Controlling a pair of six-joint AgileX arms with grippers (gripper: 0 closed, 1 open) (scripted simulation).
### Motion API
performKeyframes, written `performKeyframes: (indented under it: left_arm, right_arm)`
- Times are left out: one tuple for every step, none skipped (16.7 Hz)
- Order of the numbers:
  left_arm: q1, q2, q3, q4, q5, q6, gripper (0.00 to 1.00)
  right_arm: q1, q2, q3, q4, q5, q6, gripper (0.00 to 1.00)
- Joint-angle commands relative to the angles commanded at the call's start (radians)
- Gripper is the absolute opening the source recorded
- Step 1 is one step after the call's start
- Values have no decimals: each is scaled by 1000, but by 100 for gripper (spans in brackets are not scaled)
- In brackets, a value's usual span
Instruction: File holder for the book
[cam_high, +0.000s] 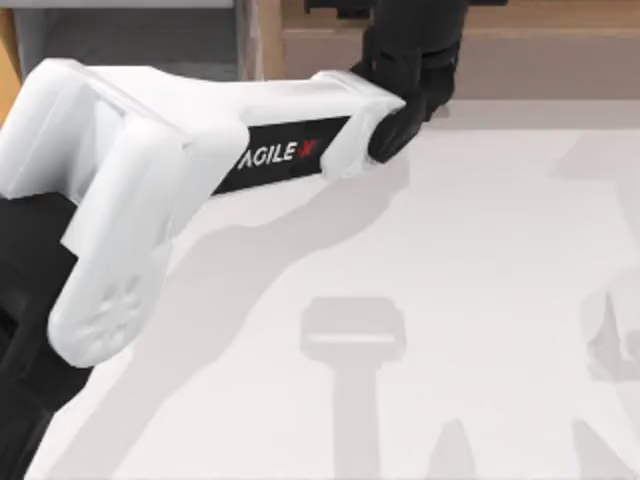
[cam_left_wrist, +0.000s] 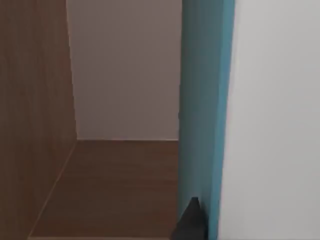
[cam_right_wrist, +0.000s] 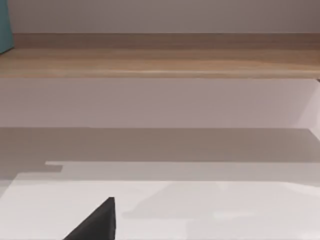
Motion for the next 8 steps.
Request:
performKeyframes:
  left_arm:
    - [0,0,0,0,0,0,0]
    - [0,0,0,0,0,0,0]
    - [0,0,0,0,0,0,0]
    - [0,0,0,0,0,0,0]
    - [0,0,0,0,0,0,0]
    - [0,0,0,0,0,0,0]
    - [0,0,0,0,0,0,0]
    - [0,0,0,0,0,0,0]
  right_arm:
    - [0,0,0,0,0,0,100]
    - [0,0,0,0,0,0,100]
    - [0,0,0,0,0,0,100]
    - [0,0,0,0,0,0,100]
    - [0,0,0,0,0,0,100]
    - [0,0,0,0,0,0,100]
    - [0,0,0,0,0,0,100]
    - [0,0,0,0,0,0,100]
